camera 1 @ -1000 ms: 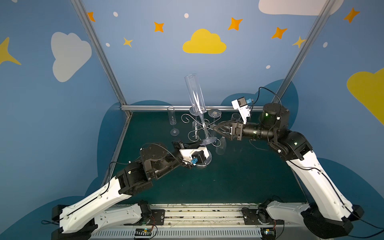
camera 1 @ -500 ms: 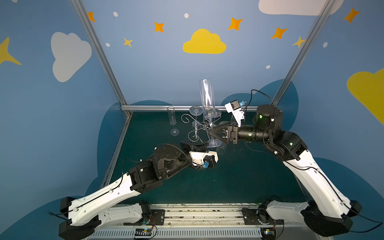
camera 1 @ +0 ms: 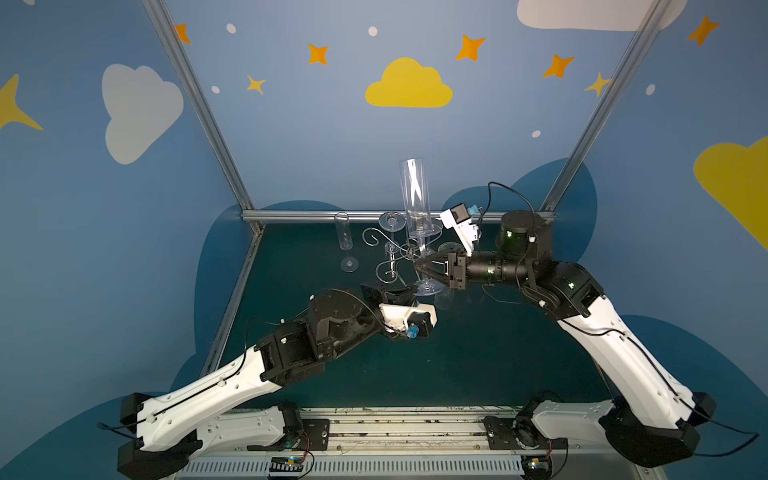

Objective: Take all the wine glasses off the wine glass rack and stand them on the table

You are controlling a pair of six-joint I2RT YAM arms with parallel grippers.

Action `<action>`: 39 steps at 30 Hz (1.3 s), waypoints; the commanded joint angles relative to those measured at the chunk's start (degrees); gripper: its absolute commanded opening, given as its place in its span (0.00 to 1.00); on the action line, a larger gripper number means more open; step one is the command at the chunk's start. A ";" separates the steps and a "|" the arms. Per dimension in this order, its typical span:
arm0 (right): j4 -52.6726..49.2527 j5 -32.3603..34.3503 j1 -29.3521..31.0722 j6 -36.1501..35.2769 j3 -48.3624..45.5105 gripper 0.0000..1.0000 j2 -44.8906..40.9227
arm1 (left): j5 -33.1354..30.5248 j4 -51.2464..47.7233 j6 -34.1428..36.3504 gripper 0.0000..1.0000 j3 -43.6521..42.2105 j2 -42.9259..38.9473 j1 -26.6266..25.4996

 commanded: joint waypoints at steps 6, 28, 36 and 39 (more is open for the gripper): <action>0.69 0.75 0.83 -0.43 0.70 0.00 -0.09 | -0.21 3.64 -0.67 0.24 -0.30 -0.99 -0.14; 5.91 5.87 1.78 -13.05 -6.07 0.00 -9.63 | 25.70 3.35 -46.72 0.81 9.92 -4.23 15.17; 6.53 6.17 7.05 -17.33 -8.45 0.00 -10.50 | 41.09 7.90 -66.37 0.84 15.84 -0.03 24.78; 7.28 7.64 9.96 -18.65 -9.76 0.00 -10.50 | 45.40 10.76 -72.53 0.84 16.57 1.64 27.13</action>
